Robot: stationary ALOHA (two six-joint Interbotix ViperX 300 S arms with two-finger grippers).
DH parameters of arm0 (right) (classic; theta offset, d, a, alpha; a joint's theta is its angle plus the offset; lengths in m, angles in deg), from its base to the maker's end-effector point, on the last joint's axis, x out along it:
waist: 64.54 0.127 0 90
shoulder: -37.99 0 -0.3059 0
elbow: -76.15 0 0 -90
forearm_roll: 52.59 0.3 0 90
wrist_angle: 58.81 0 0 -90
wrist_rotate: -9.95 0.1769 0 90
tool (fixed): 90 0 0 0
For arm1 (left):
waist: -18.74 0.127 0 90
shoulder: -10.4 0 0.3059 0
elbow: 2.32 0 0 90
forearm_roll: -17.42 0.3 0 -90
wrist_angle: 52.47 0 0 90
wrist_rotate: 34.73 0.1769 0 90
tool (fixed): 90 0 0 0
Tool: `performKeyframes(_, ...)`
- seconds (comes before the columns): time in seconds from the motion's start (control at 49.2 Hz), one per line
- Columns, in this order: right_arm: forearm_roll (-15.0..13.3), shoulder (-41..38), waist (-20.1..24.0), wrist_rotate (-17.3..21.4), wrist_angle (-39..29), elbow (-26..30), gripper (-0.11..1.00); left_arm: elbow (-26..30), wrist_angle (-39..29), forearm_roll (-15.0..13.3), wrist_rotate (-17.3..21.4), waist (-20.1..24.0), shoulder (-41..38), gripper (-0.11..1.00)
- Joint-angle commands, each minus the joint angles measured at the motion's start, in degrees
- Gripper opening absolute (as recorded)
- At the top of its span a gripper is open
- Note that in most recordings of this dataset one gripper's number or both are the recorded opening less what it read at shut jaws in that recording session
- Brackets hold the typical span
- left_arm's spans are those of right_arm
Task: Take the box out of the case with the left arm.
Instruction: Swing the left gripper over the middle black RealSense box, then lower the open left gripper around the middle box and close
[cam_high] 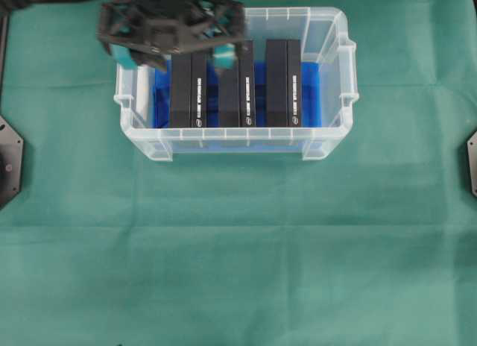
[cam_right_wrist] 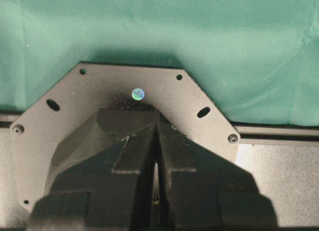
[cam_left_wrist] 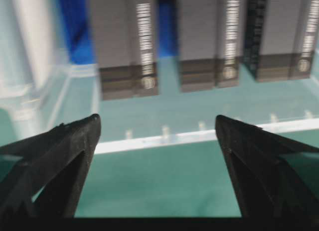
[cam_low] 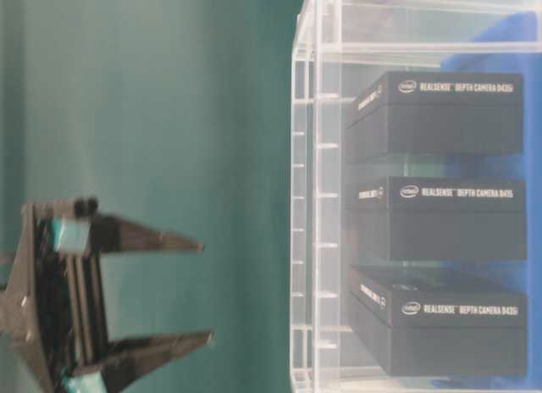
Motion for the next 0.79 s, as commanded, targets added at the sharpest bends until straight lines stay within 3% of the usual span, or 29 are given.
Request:
performKeyframes(0.0, 0.1, -0.3, 0.0, 0.2, -0.1, 1.4, 0.01, 4.2, 0.2, 0.2, -0.1, -0.3, -1.1, 0.97)
performKeyframes(0.305, 0.1, -0.3, 0.0, 0.2, 0.0, 1.4, 0.01, 10.7, 0.1, 0.1, 0.1, -0.3, -7.6, 0.97)
performKeyframes(0.773, 0.0, -0.3, 0.0, 0.2, 0.0, 1.3, 0.01, 11.0, 1.4, 0.2, 0.4, 0.0, -9.2, 0.97)
